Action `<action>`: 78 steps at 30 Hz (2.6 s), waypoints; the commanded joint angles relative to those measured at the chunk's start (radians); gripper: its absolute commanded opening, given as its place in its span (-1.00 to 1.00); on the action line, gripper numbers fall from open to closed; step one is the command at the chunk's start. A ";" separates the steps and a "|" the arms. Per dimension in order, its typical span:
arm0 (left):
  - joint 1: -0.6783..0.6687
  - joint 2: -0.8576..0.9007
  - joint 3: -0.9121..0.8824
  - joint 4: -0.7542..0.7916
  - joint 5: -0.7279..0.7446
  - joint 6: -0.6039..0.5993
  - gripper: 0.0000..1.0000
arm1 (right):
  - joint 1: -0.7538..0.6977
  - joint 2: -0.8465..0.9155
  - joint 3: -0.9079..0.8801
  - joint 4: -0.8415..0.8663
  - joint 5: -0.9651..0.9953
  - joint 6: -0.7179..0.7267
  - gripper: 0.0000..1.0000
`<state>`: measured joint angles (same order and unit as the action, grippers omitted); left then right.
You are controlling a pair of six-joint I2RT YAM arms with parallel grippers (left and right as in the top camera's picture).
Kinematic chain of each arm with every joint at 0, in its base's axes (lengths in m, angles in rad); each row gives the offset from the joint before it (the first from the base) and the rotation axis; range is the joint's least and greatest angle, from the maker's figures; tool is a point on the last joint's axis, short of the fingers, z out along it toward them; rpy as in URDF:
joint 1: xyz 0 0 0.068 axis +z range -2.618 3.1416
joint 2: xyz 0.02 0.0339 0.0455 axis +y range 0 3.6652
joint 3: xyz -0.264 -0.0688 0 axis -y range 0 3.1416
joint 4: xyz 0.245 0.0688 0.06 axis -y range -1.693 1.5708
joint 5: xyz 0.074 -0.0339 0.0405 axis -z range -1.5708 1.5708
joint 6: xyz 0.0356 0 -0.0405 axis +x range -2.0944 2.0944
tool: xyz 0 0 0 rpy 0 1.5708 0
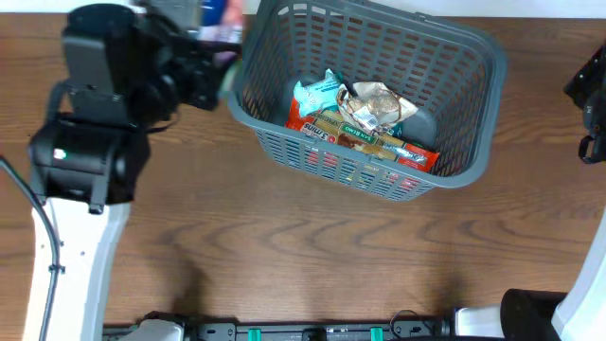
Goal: Pack container
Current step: 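Lift the blue tissue pack and carry it right into the basket, then lower the tissue pack into the basket and open the left gripper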
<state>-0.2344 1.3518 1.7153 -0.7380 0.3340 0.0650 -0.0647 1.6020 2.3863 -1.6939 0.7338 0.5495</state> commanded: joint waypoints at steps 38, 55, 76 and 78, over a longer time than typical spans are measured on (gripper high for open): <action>-0.164 0.465 0.025 0.117 0.238 0.451 -0.88 | -0.007 0.002 0.000 -0.002 0.016 0.019 0.99; -0.163 0.563 0.026 0.024 0.215 0.503 0.56 | -0.007 0.002 0.000 -0.002 0.016 0.018 0.98; -0.163 0.521 0.317 -0.040 0.192 0.330 0.97 | -0.007 0.002 0.000 -0.002 0.016 0.019 0.98; -0.163 0.513 0.374 -0.077 0.096 0.271 0.97 | -0.007 0.002 0.000 -0.002 0.016 0.019 0.98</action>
<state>-0.4023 1.9118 2.0117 -0.7910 0.5201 0.4328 -0.0647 1.6020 2.3863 -1.6939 0.7338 0.5495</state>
